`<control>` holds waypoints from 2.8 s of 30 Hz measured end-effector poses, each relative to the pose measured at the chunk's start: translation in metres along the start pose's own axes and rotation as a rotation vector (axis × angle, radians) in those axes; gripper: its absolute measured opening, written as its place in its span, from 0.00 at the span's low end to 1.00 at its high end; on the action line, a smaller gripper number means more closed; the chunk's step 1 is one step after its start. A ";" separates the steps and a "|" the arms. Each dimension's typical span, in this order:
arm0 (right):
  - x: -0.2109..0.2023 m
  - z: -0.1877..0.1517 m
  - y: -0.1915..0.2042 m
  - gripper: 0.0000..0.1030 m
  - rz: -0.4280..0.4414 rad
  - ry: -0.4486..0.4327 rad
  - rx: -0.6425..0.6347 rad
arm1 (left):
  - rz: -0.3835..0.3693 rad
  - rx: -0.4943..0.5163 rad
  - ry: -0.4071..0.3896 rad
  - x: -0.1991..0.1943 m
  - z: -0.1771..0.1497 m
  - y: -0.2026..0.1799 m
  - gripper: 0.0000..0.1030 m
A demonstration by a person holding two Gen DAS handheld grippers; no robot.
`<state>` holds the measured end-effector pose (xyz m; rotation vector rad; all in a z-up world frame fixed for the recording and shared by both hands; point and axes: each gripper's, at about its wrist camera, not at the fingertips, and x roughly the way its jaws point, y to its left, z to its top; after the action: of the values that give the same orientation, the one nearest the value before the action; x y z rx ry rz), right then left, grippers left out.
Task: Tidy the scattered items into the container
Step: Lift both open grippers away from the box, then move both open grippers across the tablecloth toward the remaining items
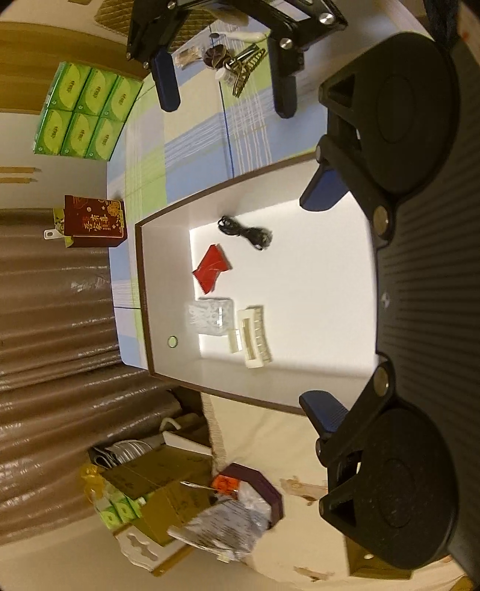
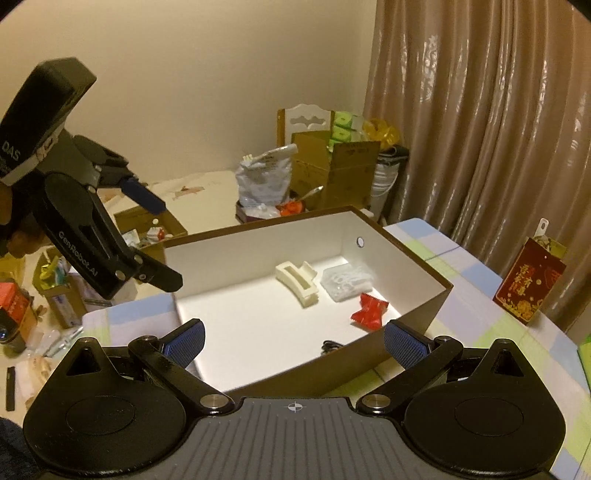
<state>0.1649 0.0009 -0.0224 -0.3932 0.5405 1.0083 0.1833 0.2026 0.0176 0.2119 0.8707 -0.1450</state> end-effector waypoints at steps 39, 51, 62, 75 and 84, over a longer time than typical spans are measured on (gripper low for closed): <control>-0.153 -0.144 -0.040 0.98 -0.186 0.150 0.320 | -0.102 -0.011 0.099 -0.010 -0.045 -0.167 0.99; -0.177 -0.187 -0.077 0.98 -0.308 0.212 0.411 | -0.164 0.066 0.093 0.021 -0.028 -0.224 0.99; -0.180 -0.215 -0.112 0.98 -0.352 0.246 0.458 | -0.233 0.135 0.073 0.052 -0.012 -0.269 0.99; -0.166 -0.262 -0.167 0.98 -0.385 0.331 0.547 | -0.349 0.250 0.055 0.112 0.004 -0.311 0.99; -0.154 -0.267 -0.195 0.98 -0.373 0.319 0.590 | -0.370 0.302 0.075 0.152 0.017 -0.330 0.99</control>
<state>0.2053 -0.3440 -0.1330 -0.1148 0.9783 0.3946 0.2228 -0.1278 -0.1299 0.3378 0.9552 -0.6196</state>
